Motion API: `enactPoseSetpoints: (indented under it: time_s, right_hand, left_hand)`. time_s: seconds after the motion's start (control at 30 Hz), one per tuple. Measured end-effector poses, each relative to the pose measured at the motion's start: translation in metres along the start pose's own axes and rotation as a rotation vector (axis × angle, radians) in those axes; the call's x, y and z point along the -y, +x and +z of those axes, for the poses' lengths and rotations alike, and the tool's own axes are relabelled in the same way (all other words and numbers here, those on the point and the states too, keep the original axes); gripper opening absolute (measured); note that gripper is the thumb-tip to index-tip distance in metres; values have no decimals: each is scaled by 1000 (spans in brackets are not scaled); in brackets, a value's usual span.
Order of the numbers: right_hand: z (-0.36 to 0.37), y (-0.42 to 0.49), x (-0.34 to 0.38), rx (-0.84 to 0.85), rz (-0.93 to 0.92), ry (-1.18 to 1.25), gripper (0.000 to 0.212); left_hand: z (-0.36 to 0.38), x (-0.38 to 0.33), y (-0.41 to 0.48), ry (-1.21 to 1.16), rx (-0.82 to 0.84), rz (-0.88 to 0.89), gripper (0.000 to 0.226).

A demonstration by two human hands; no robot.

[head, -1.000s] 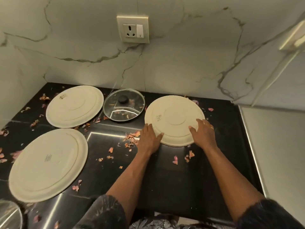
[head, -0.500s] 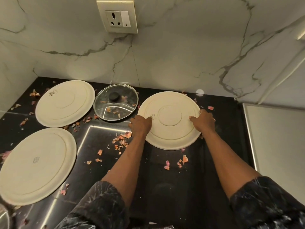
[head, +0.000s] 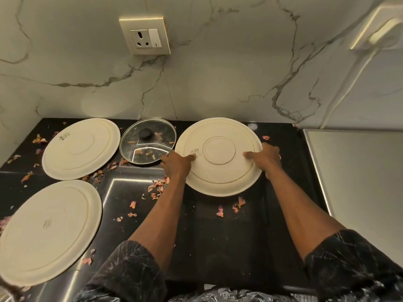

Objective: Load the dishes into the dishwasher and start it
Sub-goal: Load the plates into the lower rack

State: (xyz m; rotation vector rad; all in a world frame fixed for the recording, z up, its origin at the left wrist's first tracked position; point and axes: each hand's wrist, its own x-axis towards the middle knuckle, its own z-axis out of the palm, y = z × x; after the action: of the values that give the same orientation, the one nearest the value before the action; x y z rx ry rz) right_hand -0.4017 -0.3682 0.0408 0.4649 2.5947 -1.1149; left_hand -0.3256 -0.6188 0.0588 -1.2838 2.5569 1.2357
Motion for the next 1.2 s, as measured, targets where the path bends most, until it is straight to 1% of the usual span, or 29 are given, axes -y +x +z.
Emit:
enactPoseSetpoints:
  time_s: [0.13, 0.23, 0.47, 0.53, 0.6, 0.67, 0.73, 0.83, 0.9, 1.03, 1.07, 1.13, 1.2]
  right_hand:
    - [-6, -37, -16, -60, 12, 79, 80]
    - [-4, -76, -34, -118, 26, 130, 77]
    - [-2, -164, -88, -293, 76, 263, 73]
    - [-6, -194, -106, -351, 95, 296, 66]
    - [-9, -223, -128, -419, 132, 310, 64]
    - [-12, -249, -150, -464, 164, 309, 61]
    - [-17, -272, -172, -489, 187, 303, 59]
    - [-27, -303, -205, -524, 238, 305, 67]
    - [-30, -321, -232, -528, 266, 321, 70]
    - [-42, -354, -283, -556, 298, 396, 79]
    - [-47, -363, -298, -568, 309, 407, 80]
    - [-56, -383, -322, -590, 327, 416, 77]
    - [-70, -403, -355, -617, 336, 439, 78]
  left_hand:
    - [-14, 6, -15, -99, 83, 49, 75]
    - [-25, 20, -30, -106, 166, 93, 71]
    - [-30, 54, -68, -184, 302, 211, 82]
    - [-23, 63, -81, -196, 346, 239, 83]
    - [-17, 71, -98, -180, 393, 275, 85]
    - [-12, 81, -119, -182, 430, 303, 78]
    - [-6, 92, -138, -211, 489, 327, 62]
    - [10, 102, -166, -135, 564, 375, 46]
    - [22, 105, -186, -75, 579, 418, 45]
    - [45, 108, -234, -13, 624, 462, 54]
    - [52, 108, -250, 6, 637, 470, 52]
    - [67, 107, -279, 24, 666, 495, 39]
    - [85, 104, -314, 54, 709, 544, 35]
